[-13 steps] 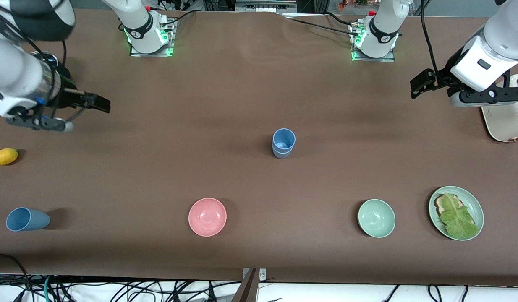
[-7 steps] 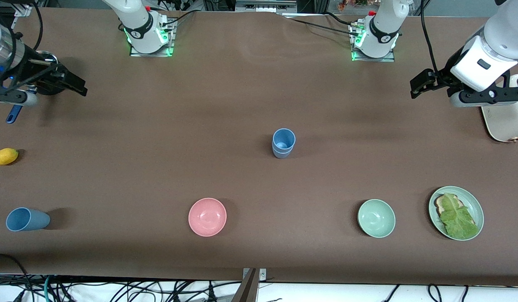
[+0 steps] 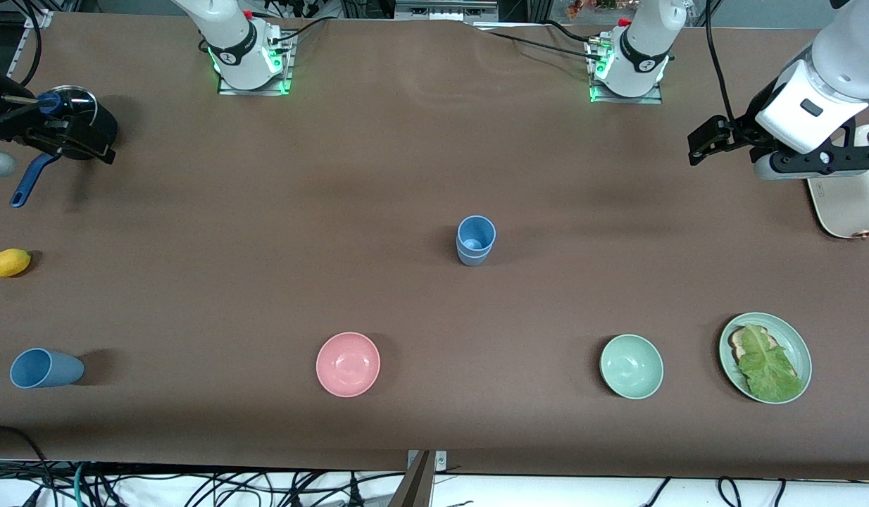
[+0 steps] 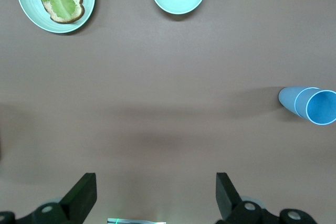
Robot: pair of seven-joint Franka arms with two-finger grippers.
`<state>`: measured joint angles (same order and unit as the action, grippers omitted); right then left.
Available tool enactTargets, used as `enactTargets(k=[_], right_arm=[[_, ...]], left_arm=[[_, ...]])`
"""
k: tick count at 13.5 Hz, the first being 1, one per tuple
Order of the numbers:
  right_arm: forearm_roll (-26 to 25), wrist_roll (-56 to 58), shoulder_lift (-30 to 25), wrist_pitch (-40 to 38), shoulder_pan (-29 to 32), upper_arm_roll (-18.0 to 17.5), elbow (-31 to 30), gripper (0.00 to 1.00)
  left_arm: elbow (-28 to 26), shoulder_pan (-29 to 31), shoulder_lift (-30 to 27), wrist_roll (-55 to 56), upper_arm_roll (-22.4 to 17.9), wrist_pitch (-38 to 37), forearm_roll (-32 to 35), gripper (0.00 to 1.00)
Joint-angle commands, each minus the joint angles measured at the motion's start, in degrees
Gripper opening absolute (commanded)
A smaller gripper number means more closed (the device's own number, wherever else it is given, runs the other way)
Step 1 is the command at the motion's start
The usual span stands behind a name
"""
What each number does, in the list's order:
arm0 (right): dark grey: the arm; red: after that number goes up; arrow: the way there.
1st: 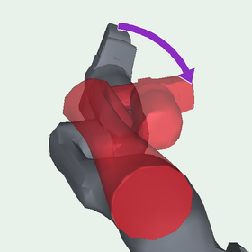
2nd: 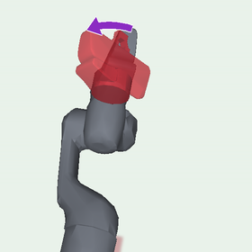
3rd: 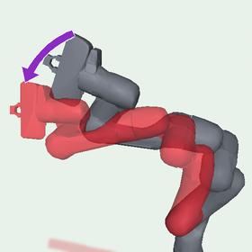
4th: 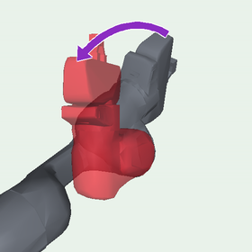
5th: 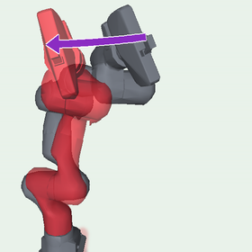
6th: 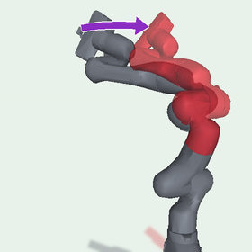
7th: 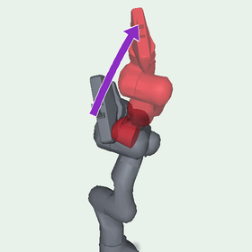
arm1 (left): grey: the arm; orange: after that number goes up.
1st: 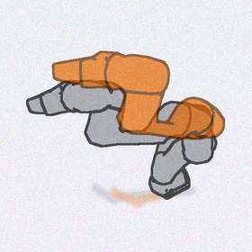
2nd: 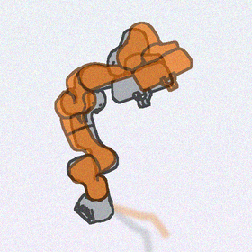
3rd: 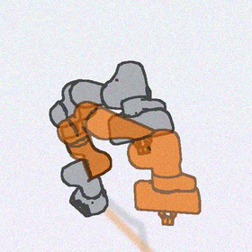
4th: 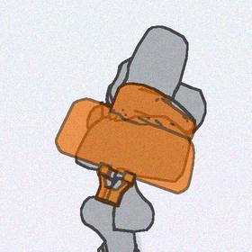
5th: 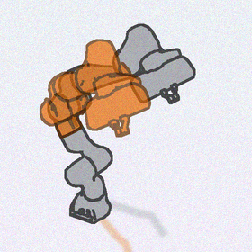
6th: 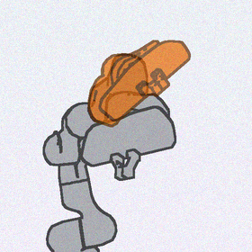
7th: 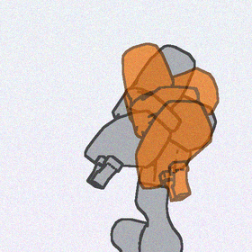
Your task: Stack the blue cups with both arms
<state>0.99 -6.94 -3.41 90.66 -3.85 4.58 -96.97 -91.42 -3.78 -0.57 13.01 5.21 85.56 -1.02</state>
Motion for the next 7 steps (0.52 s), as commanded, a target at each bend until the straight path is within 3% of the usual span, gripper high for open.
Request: enactTargets(k=[1,7], right_arm=[[-0.6,0.8,0.9,1.2,-0.1,-0.3,1.2,1.0],[-0.6,0.7,1.1,1.2,-0.1,-0.5,1.2,1.0]], left_arm=[[-0.1,-0.1,-0.6,-1.0,-0.2,-0.5,-0.6,1.0],[0.1,-0.2,-0.6,-1.0,-0.2,-0.4,-0.2,1.0]])
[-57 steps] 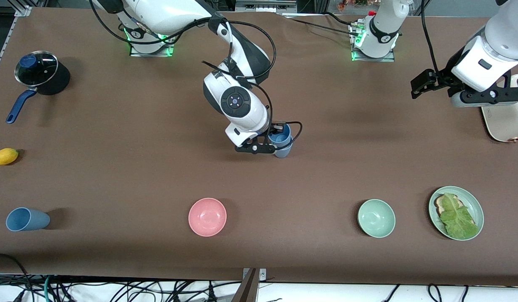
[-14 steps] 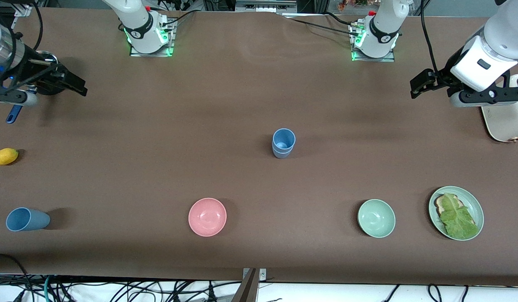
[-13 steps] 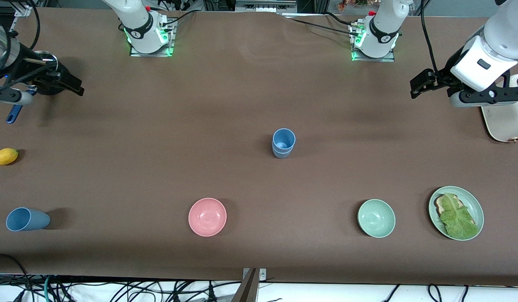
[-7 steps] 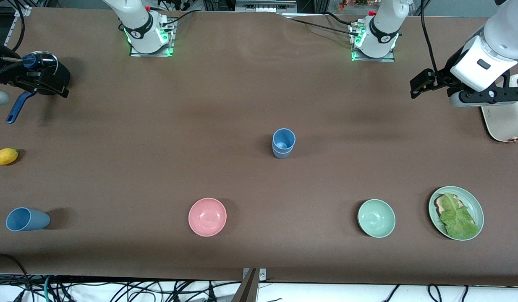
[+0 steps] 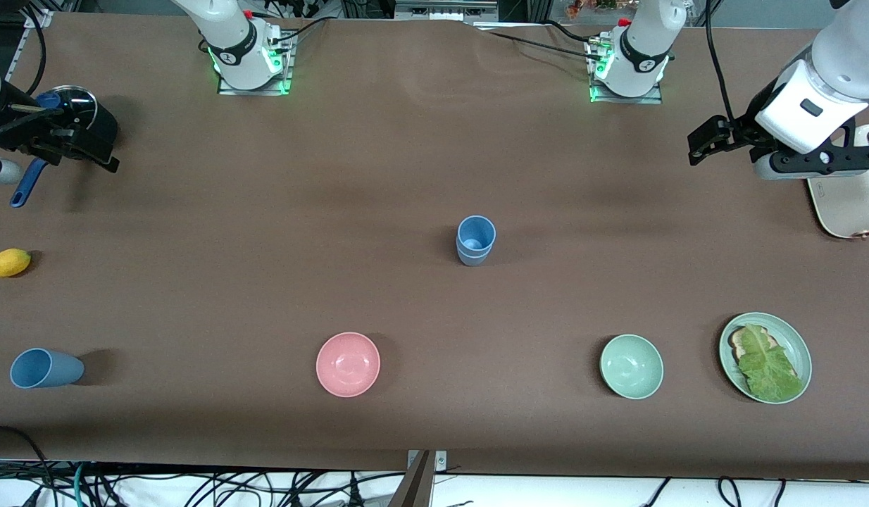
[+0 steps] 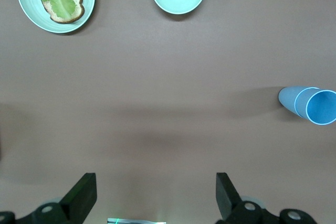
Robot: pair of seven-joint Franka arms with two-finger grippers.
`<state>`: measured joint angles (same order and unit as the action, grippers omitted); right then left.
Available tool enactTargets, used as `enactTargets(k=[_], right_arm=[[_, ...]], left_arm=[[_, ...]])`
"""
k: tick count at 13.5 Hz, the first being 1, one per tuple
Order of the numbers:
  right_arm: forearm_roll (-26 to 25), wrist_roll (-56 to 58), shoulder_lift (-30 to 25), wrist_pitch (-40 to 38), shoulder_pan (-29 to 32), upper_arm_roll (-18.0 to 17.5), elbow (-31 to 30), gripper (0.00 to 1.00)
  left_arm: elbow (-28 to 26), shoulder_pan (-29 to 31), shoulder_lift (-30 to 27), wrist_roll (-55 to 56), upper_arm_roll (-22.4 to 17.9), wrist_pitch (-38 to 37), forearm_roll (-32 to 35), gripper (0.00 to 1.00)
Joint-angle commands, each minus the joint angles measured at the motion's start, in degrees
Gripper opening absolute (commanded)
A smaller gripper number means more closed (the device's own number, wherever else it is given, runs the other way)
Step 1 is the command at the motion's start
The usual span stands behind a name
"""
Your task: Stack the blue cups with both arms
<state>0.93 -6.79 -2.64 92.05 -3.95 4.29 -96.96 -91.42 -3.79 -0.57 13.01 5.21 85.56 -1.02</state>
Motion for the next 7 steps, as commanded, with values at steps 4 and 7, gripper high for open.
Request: enactTargets(k=[4,7], right_arm=[[-0.6,0.5,0.4,-0.3,0.0,-0.2,1.2,1.0],[-0.6,0.6,0.4,-0.1,-0.1,-0.2,1.2,1.0]], left_arm=[[0.0,-0.3,-0.5,-1.0,-0.1,-0.4,-0.2,1.0],[0.1,-0.1,-0.5,-1.1,-0.2,-0.4,-0.2,1.0]])
